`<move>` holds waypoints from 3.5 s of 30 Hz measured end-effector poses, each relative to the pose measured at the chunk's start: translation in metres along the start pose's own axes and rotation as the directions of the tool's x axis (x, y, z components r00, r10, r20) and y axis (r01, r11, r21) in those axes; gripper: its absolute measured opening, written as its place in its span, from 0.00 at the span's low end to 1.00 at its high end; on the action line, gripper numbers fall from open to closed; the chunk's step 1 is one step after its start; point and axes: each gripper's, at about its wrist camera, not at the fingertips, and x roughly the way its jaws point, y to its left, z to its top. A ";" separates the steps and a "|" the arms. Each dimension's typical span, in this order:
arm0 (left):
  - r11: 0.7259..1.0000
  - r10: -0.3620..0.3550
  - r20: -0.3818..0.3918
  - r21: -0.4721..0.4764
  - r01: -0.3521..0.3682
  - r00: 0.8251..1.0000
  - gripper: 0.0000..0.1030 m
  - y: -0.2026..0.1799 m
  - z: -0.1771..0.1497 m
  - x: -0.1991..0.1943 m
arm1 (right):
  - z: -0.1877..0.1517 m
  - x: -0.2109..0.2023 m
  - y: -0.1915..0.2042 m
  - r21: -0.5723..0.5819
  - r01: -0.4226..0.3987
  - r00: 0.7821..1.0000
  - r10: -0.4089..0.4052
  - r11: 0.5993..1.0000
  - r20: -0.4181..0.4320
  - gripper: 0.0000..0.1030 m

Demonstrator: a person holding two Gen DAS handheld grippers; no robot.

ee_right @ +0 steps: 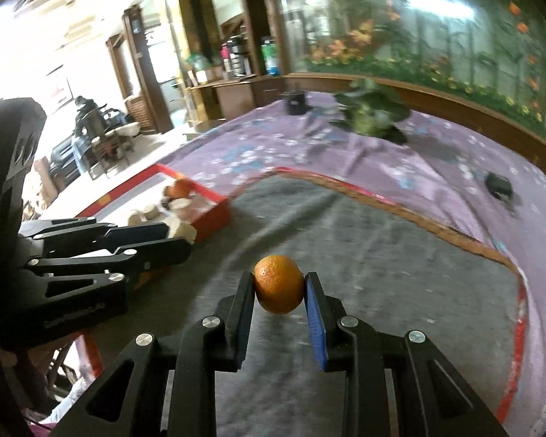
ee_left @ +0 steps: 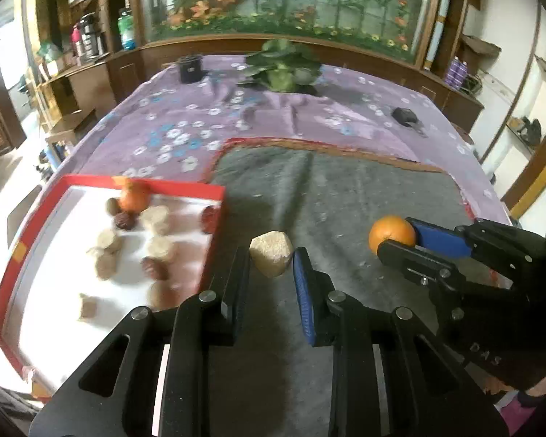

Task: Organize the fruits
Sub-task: 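Carry the block and orange over the white tray with both grippers, then lower the block and orange into the tray and open both grippers, then withdraw both grippers from the tray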

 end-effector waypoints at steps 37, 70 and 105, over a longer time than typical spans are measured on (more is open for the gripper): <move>0.961 0.132 -0.083 -0.235 -0.148 0.988 0.23 0.129 -0.057 -0.010 | 0.051 0.091 0.148 -0.212 -0.195 0.977 0.172 0.958 -0.123 0.26; 0.931 0.225 -0.087 -0.275 -0.241 0.970 0.58 0.128 -0.069 -0.018 | 0.049 0.098 0.146 -0.154 -0.221 0.972 0.204 0.963 -0.119 0.32; 0.916 0.336 0.043 -0.248 -0.316 0.941 0.58 0.078 -0.068 -0.055 | 0.001 0.009 0.100 -0.061 -0.020 0.993 0.027 0.998 0.114 0.64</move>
